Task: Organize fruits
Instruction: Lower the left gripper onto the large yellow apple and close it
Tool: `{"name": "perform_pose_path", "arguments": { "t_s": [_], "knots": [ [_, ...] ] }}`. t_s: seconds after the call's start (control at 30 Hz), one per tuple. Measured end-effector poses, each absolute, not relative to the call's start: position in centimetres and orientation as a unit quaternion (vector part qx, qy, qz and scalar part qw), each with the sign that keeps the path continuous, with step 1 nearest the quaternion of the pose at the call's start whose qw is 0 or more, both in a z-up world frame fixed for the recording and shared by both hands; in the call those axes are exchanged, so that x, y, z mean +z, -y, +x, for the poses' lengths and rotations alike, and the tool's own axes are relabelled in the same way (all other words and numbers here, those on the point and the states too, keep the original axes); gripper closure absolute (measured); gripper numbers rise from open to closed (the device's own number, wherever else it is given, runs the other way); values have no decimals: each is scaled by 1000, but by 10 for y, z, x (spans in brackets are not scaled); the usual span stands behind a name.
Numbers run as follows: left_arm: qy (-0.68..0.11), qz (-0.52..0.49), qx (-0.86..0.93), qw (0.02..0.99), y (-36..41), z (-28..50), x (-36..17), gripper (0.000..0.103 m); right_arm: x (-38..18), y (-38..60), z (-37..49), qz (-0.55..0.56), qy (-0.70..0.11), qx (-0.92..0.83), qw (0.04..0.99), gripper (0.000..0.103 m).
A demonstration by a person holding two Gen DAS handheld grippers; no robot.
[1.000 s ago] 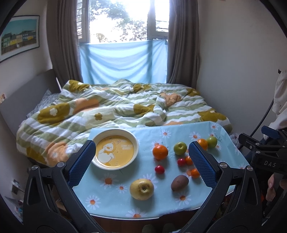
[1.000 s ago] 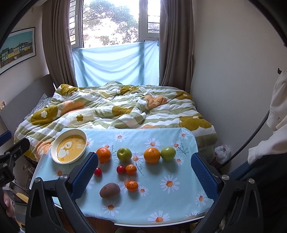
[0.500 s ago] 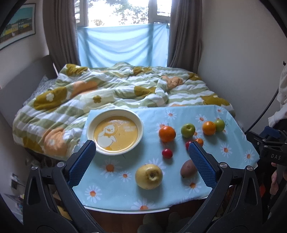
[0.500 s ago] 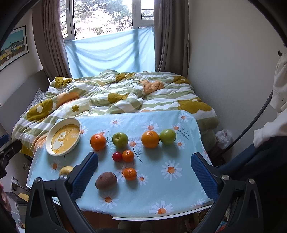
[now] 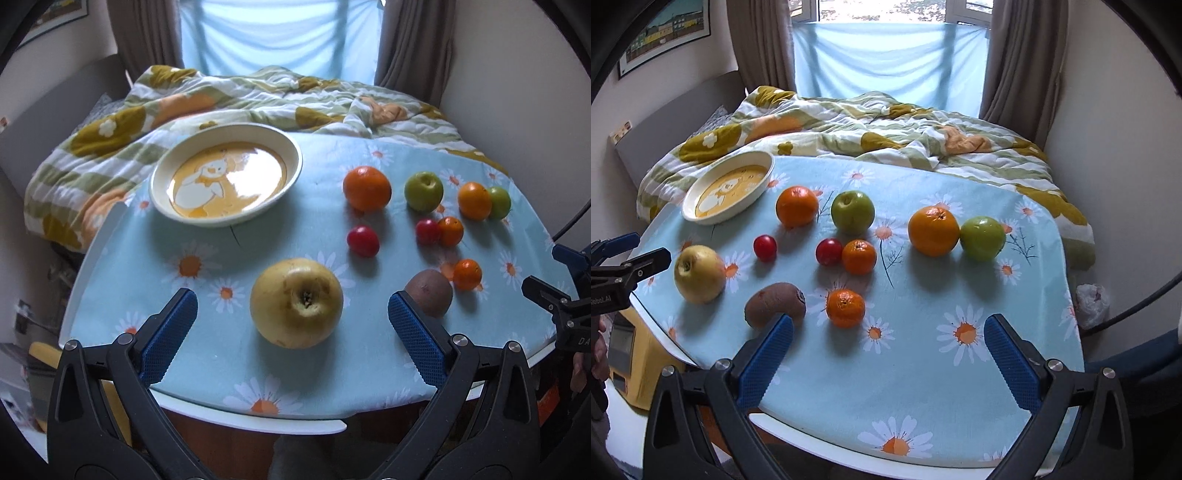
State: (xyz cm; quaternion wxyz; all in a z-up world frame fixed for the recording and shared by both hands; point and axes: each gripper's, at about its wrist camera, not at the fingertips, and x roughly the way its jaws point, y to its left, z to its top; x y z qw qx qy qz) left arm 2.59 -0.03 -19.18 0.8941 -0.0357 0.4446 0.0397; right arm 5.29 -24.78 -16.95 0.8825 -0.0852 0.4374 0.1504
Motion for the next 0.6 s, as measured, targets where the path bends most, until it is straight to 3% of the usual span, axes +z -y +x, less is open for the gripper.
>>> {"name": "perform_pose_path", "arguments": {
  "t_s": [0.3,0.6],
  "knots": [
    [-466,-33,64,882,13,41,-236,0,-215,241,65,-120,-467,206,852,5],
    [-480,-34,76,873,13,55,-250,15,-231,229,76,-143,-493,235,825,20]
  ]
}}
